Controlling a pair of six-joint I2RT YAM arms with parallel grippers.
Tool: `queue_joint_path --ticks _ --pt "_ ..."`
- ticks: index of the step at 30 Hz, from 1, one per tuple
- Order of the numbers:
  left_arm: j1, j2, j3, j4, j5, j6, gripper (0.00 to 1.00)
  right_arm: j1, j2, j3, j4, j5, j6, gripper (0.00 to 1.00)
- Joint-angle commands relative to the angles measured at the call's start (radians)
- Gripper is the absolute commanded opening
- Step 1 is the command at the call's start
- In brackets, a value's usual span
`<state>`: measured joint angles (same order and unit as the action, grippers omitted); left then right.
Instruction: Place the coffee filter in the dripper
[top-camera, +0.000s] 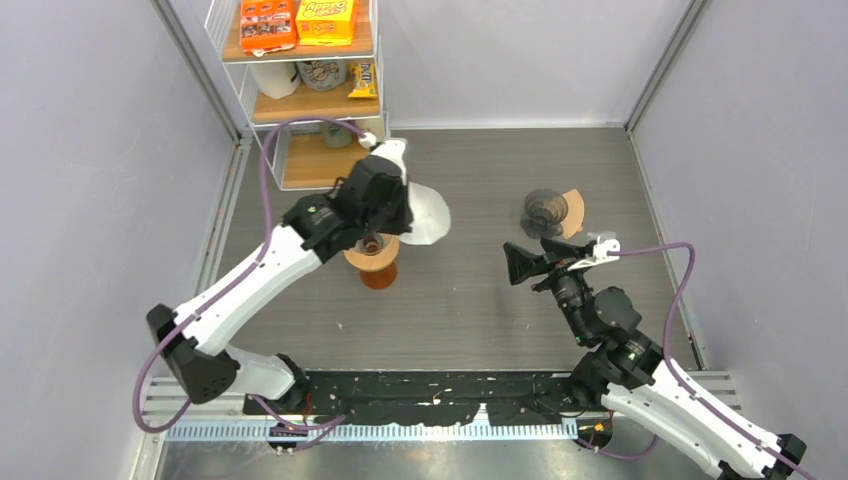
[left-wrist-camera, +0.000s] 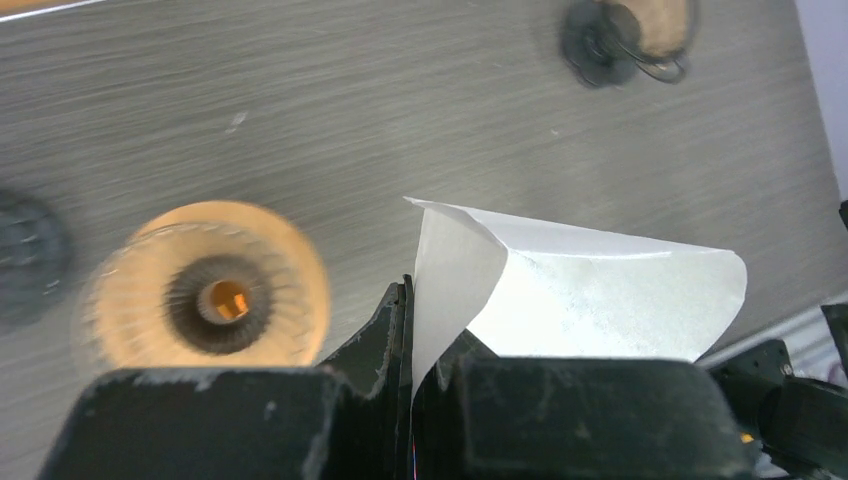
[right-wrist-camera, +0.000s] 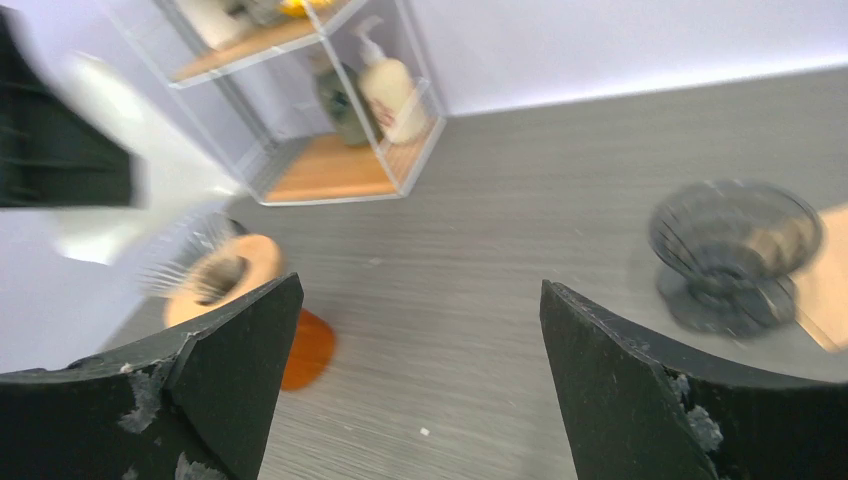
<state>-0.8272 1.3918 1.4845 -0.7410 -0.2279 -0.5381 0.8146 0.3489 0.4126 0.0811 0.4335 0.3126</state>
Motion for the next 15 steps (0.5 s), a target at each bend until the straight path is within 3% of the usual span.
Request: queue_joint_path --ticks 1,4,7,15 --pt "0.061 -0.125 -0.019 -0.132 -0.089 -0.007 0.0 -0.002 0.009 -0.07 0.056 0.183 -0.019 0.96" --pt "0.085 -0.186 -0.034 -0.196 -0.152 -0.017 0.01 -0.002 0.06 -0.081 0.078 0.163 -0.012 0.96" --pt "0.15 -0.223 -0.059 -0.267 -0.125 -0.035 0.03 -0.003 0.1 -0.071 0.067 0.14 -0.01 0.95" --pt "0.327 -0.232 -0.16 -0.268 0.206 -0.023 0.02 -0.003 0.112 -0.077 0.064 0.126 -0.007 0.95"
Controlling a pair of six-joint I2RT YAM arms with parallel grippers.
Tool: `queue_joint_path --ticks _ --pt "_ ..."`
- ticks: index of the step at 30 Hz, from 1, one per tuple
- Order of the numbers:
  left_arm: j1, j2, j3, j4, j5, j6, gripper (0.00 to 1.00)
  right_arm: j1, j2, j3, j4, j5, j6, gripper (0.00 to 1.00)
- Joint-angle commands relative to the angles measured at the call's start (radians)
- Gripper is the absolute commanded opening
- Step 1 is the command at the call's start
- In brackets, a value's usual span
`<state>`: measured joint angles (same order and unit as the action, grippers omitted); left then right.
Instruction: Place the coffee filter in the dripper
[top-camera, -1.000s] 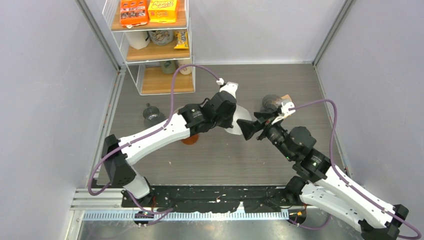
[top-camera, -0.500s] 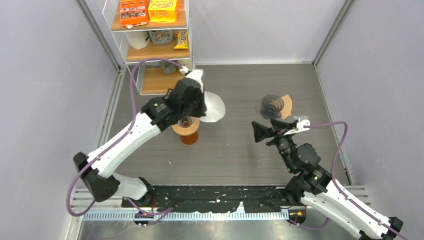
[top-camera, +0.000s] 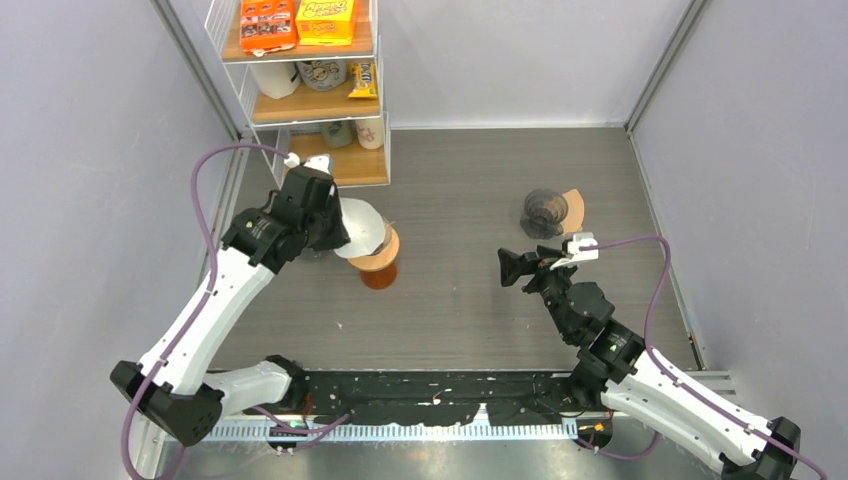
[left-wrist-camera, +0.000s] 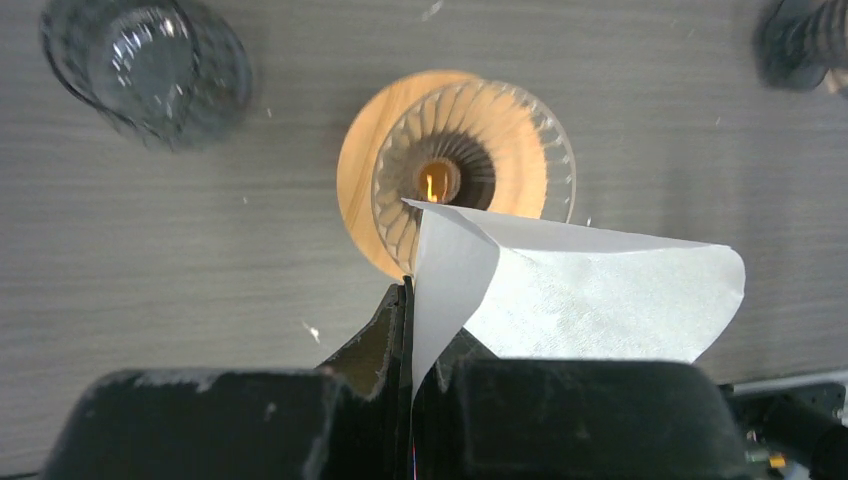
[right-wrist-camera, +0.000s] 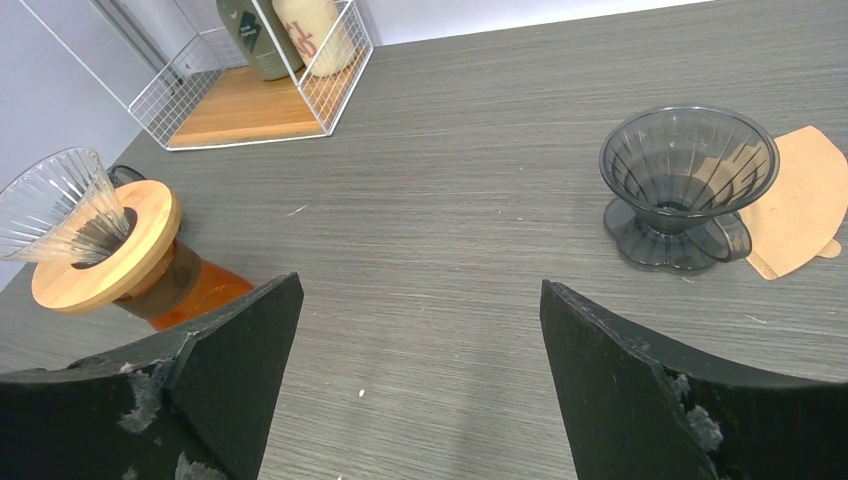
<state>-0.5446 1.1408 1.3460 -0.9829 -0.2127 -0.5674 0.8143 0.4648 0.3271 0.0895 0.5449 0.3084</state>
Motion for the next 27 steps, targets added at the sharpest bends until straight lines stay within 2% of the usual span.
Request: queue_joint_path --ticks 1,4,17,24,27 --pt "0.048 0.027 -0.022 -0.023 0.202 0.007 0.02 -0.003 -0.005 0.007 0.056 0.012 -0.003 0.96" --pt "0.057 0.056 -0.008 -0.01 0.253 0.01 0.02 -0.003 -0.009 0.004 0.054 0.009 -0.004 0.95" --pt "0.061 0.16 0.043 -0.013 0.252 0.013 0.04 -0.003 -0.022 0.0 0.044 0.013 -0.008 0.95" --pt "0.07 0.194 0.066 -0.033 0.221 0.021 0.15 -0.002 -0.018 0.003 0.041 0.009 -0.008 0.95" --pt "0.071 0.199 0.068 -0.03 0.195 0.028 0.26 -0.002 -0.017 0.003 0.041 0.012 -0.008 0.95"
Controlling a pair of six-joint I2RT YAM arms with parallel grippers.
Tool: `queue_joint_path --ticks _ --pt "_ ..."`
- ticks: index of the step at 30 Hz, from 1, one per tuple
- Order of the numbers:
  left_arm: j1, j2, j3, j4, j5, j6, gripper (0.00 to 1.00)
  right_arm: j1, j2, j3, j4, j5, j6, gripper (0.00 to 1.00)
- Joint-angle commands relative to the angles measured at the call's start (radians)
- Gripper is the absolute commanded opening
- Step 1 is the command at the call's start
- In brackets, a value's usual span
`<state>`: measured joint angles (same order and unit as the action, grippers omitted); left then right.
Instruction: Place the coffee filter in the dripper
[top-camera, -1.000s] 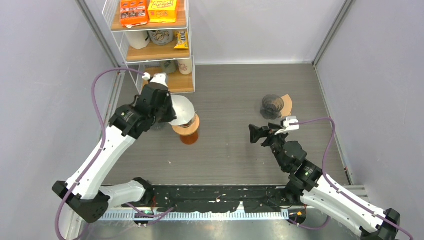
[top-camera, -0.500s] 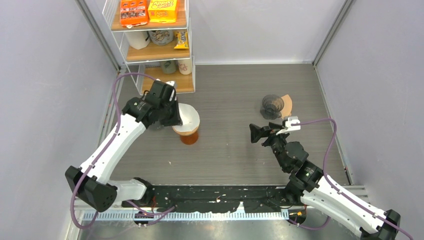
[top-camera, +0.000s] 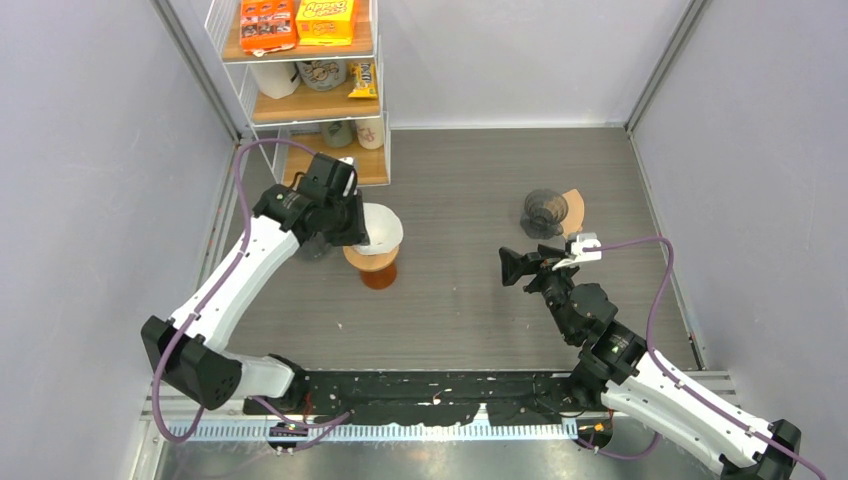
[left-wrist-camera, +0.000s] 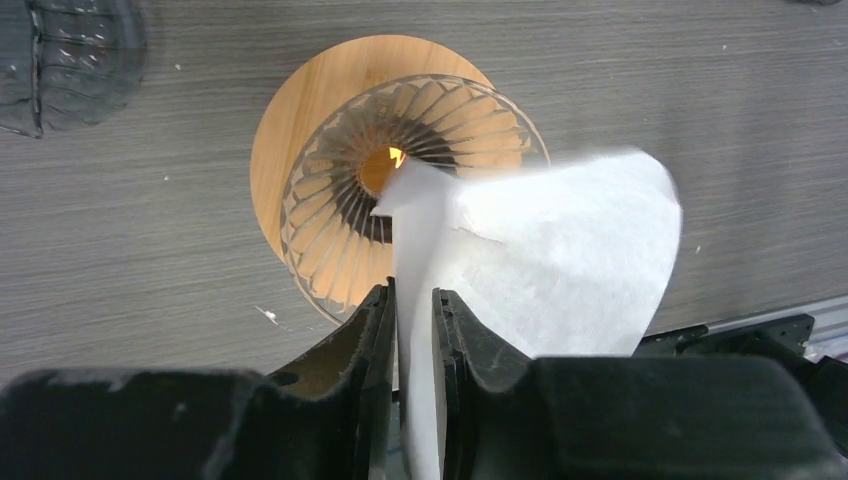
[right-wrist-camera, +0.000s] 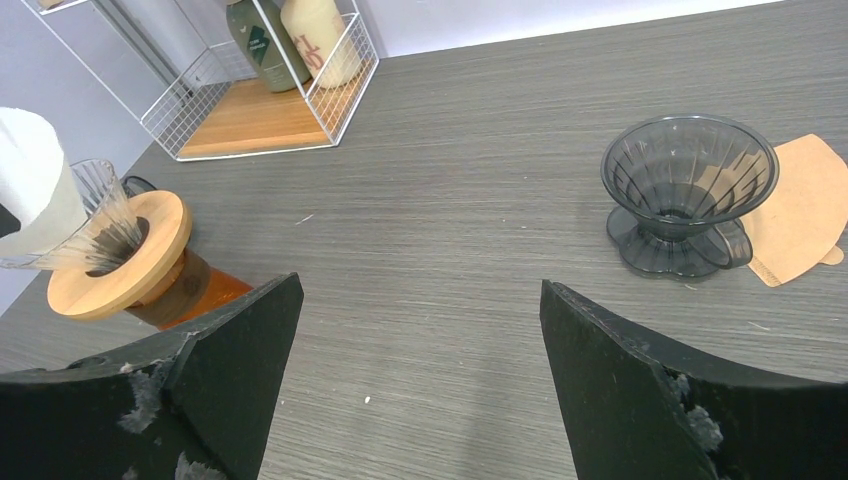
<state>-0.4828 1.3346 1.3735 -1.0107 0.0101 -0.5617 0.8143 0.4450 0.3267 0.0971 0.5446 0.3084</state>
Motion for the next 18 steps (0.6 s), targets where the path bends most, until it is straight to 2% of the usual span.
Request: queue_joint_path --ticks 1,5,13,18 --pt "0.009 0.007 0.046 -0.007 -0.029 0.026 0.28 -0.003 0.004 0.003 0.033 0.013 -0.009 0.96" --pt "0.009 0.001 0.053 -0.025 -0.043 0.031 0.33 -0.002 0.0 0.003 0.032 0.015 -0.009 0.95" --pt "0.009 -0.079 0.083 -0.055 -0.149 0.036 0.67 -0.003 -0.001 0.002 0.03 0.024 -0.011 0.95" --pt "0.009 -0.185 0.094 -0.05 -0.242 0.028 0.8 -0.002 -0.003 0.006 0.022 0.031 -0.014 0.96"
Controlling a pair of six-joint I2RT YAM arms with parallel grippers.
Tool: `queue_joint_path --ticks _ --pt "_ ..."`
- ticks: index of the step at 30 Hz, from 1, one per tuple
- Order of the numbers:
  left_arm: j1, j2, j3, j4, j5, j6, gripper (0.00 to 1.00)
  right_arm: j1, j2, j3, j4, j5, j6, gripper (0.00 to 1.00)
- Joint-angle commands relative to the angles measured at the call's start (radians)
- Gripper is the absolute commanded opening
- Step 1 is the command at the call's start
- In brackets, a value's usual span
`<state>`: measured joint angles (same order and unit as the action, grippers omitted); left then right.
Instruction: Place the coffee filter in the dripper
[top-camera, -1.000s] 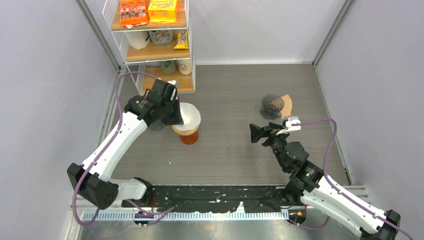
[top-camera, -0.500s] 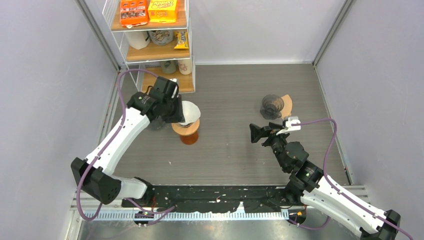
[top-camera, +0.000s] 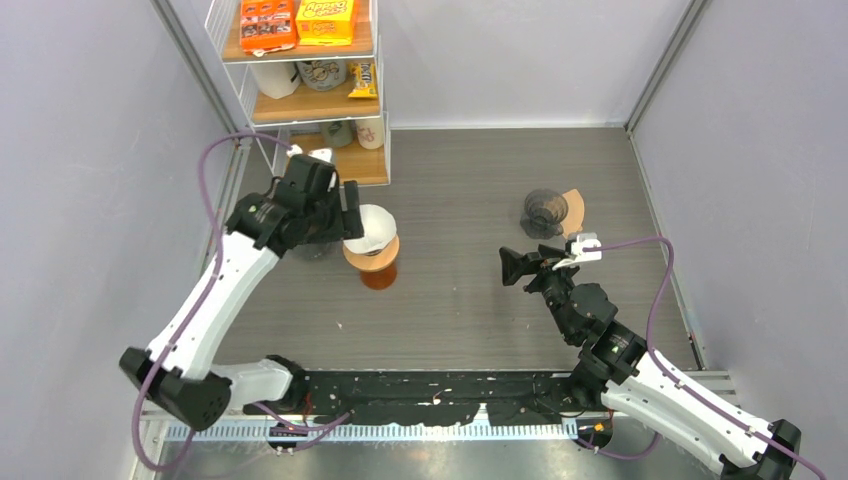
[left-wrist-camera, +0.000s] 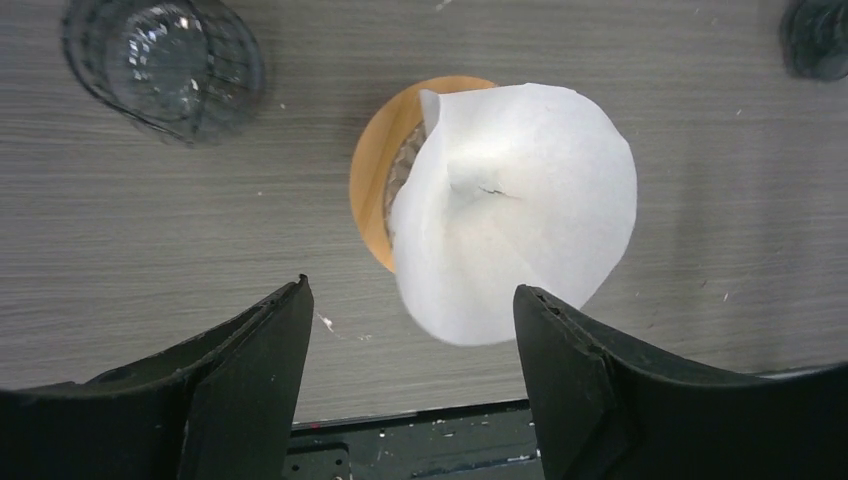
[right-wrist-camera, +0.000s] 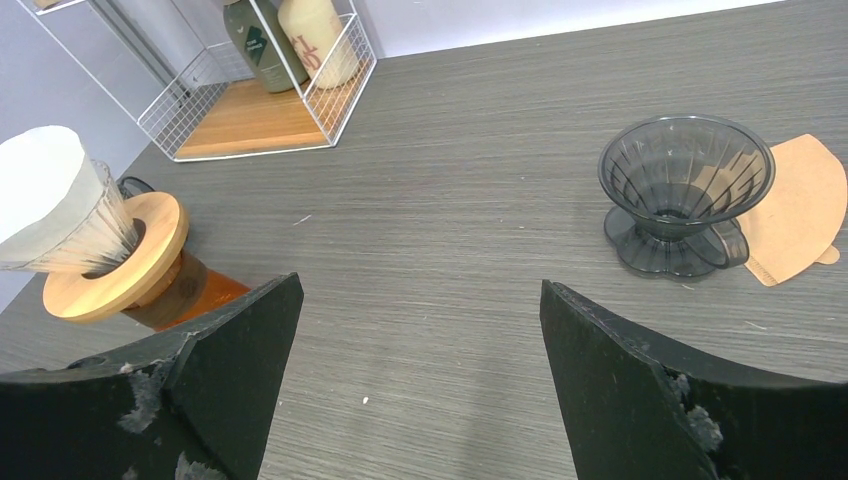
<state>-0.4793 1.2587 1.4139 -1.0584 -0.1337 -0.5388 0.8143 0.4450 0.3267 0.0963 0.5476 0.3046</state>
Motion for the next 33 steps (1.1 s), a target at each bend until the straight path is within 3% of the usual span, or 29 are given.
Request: queue_joint_path --ticks 1,4,8,14,19,21,28,33 --pt "0.005 -0.133 0.051 0.01 -0.103 0.003 0.82 -0.002 -0.004 0.007 0.022 0.029 -0.009 0.95" --pt "0.005 -0.194 0.042 0.067 -0.083 0.005 0.87 -0.002 -0.007 0.005 0.023 0.033 -0.01 0.96" --pt "0.004 -0.228 0.009 0.181 0.065 0.024 0.99 -0.003 -0.005 0.006 0.022 0.037 -0.011 0.95" --pt "-0.008 -0.126 0.037 0.226 0.184 0.031 1.0 -0.002 -0.004 0.005 0.022 0.042 -0.012 0.95" --pt "-0.033 -0.009 0.074 0.216 0.181 0.047 0.99 -0.002 0.001 0.005 0.022 0.046 -0.015 0.95" --pt "-0.047 0.035 0.092 0.186 0.126 0.056 0.93 -0.003 0.003 0.005 0.022 0.049 -0.015 0.96" --pt "-0.068 0.134 0.143 0.065 -0.061 0.053 0.51 -0.002 0.009 0.007 0.019 0.054 -0.017 0.95" --pt "-0.068 0.139 0.105 0.074 -0.066 0.048 0.38 -0.001 0.012 0.007 0.019 0.059 -0.018 0.95"
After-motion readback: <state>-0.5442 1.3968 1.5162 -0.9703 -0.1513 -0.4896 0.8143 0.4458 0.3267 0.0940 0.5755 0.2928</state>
